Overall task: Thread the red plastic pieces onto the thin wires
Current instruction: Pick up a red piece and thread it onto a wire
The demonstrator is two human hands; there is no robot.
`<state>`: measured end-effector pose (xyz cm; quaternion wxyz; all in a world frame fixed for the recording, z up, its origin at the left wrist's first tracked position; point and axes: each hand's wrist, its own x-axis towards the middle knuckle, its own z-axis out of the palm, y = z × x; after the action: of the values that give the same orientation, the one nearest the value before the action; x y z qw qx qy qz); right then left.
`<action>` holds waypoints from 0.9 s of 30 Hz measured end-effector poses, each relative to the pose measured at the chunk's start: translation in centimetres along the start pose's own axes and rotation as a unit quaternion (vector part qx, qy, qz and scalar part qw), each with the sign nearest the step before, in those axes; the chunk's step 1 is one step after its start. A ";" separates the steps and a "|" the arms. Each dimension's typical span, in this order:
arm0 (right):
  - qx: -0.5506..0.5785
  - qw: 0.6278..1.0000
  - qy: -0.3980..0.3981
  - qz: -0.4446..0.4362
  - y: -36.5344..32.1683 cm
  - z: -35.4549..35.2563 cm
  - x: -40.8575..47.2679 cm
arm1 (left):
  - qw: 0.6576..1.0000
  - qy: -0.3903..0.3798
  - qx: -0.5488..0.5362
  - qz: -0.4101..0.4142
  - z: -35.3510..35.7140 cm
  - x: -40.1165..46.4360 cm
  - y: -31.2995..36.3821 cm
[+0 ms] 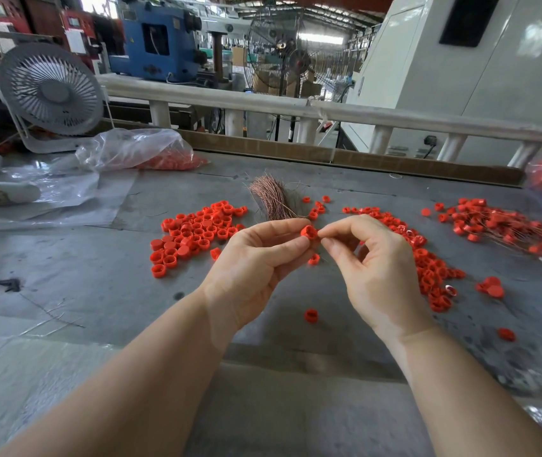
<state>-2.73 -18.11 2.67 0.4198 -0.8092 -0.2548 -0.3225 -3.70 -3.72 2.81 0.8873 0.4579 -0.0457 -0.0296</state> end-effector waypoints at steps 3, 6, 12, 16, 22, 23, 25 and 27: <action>0.032 0.999 0.004 0.013 -0.1 0.0 0.0 | 1.000 -0.001 0.001 0.000 0.0 0.0 0.0; 0.045 0.999 0.005 0.013 -0.2 0.0 0.1 | 1.000 0.001 0.003 -0.001 0.0 0.0 0.0; 0.050 0.999 0.005 0.014 -0.4 0.0 0.1 | 1.000 -0.009 -0.006 -0.009 0.1 -0.1 0.0; 0.053 0.998 0.002 0.021 -0.4 0.0 0.1 | 1.000 -0.011 -0.005 -0.014 0.2 -0.1 0.1; 0.056 0.998 0.003 0.030 -0.5 0.0 0.0 | 1.000 -0.011 0.006 -0.018 0.3 -0.3 0.2; 0.058 0.998 0.004 0.030 -0.5 0.0 0.0 | 1.000 -0.011 0.005 -0.017 0.3 -0.3 0.2; 0.057 0.998 0.004 0.029 -0.5 0.0 0.0 | 1.000 -0.012 0.003 -0.017 0.3 -0.3 0.2; 0.051 0.998 0.002 0.029 -0.5 0.0 0.0 | 1.000 -0.015 0.005 -0.017 0.3 -0.2 0.2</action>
<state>-3.04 -17.90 2.94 0.4704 -0.7931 -0.2468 -0.2980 -3.97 -3.79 3.14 0.8838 0.4622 -0.0510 -0.0513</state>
